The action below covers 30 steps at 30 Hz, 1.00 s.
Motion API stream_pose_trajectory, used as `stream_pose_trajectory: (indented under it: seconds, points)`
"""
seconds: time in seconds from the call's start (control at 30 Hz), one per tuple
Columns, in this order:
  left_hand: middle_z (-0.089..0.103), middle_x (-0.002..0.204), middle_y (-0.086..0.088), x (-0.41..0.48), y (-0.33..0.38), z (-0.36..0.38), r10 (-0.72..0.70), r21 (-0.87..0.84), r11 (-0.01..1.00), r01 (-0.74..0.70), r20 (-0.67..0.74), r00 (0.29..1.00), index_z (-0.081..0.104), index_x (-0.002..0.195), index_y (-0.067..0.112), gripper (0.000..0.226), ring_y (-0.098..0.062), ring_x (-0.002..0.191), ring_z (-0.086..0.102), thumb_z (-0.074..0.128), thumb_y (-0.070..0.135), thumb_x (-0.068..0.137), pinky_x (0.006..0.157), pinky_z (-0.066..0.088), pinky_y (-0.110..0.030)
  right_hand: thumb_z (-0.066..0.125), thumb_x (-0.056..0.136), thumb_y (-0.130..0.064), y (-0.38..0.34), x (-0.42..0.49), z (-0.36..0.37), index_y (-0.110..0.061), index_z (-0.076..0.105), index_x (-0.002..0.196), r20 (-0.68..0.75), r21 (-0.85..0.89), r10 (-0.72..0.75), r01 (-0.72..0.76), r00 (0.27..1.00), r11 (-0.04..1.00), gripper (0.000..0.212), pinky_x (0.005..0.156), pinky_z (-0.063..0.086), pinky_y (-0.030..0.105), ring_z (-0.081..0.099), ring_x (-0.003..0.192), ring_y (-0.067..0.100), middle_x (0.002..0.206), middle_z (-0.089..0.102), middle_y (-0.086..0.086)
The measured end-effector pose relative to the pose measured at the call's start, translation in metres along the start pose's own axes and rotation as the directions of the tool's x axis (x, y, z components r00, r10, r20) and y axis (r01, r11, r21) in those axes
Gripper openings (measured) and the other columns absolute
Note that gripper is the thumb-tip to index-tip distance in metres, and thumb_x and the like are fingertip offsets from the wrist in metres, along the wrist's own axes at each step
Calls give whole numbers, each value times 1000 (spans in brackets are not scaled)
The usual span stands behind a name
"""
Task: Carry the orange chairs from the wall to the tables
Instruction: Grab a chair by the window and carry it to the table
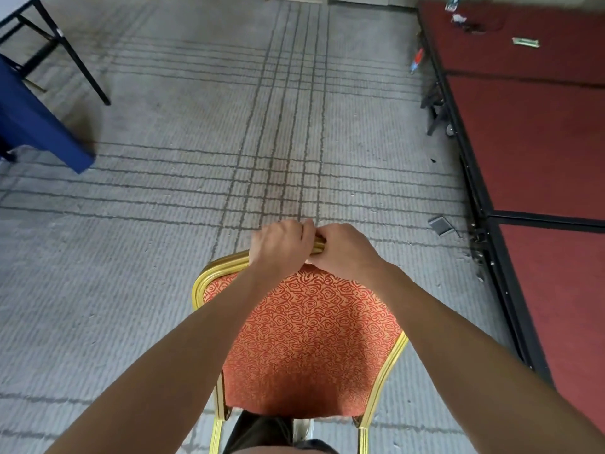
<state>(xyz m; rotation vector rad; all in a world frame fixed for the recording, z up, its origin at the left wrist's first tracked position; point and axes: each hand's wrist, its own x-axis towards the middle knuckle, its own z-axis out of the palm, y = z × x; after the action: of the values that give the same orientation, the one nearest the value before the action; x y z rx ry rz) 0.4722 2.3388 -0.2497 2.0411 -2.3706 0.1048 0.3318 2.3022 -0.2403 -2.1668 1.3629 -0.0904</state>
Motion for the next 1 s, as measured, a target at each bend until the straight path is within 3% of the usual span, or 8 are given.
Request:
stream_pose_trajectory:
  seconds: [0.17,0.3,0.43,0.5,0.63,0.7,0.87,1.0]
  points:
    - [60,86,-8,64,-27,23,190,-53,981,-188,46,981,53,114,6,27,-30,71,59,33,20,104,62,54,-40,74,78,-43,9,59,-18,-32,58,79,89,41,53,-57,995,998,20,65,56,34,63,70,12,74,63,-10]
    - [56,80,-6,120,-56,12,200,-98,975,-198,8,980,54,105,7,25,-29,68,58,32,21,105,55,48,-37,73,80,-39,-1,112,-52,-29,58,76,101,-44,56,-52,993,998,18,60,55,33,63,66,14,71,64,-7]
    - [58,69,-9,163,-92,-23,196,-118,969,-218,-177,964,61,93,4,19,-31,55,55,47,15,99,43,33,-30,71,80,-40,-23,153,-99,-31,51,65,11,-165,-10,12,1000,986,26,49,40,24,58,61,13,63,56,-11]
    - [59,73,-9,183,-105,-34,162,-108,977,-185,-189,969,58,94,8,20,-33,61,58,43,19,101,43,26,-28,69,79,-40,-30,174,-114,-34,47,65,-37,-214,-54,45,998,976,27,50,37,23,55,60,12,61,51,-14]
    - [59,67,-6,211,-126,-34,116,-157,976,-148,-198,973,59,85,9,21,-29,54,55,44,17,98,43,38,-30,64,83,-39,-30,210,-121,-33,53,75,-56,-332,-151,124,987,935,15,57,39,25,49,58,13,58,48,-14]
    - [55,65,-2,226,-135,-22,134,-142,978,-155,-152,979,56,80,12,22,-28,52,53,43,17,97,43,43,-31,58,85,-39,-24,232,-117,-25,58,82,-23,-401,-177,153,984,903,15,60,45,29,53,61,15,62,53,-11]
    - [48,67,4,283,-160,16,-1,-212,977,-5,-31,1000,45,76,19,31,-27,65,61,32,27,103,49,42,-31,55,83,-37,2,305,-103,-23,57,83,27,-467,-199,189,980,864,14,64,51,34,60,67,22,68,61,-4]
    - [52,81,-1,352,-182,40,85,-116,990,-77,69,994,55,104,15,25,-29,72,60,31,23,104,53,40,-34,56,81,-34,25,385,-114,-23,53,79,90,-429,-184,205,979,880,11,62,50,34,58,64,21,62,54,-8]
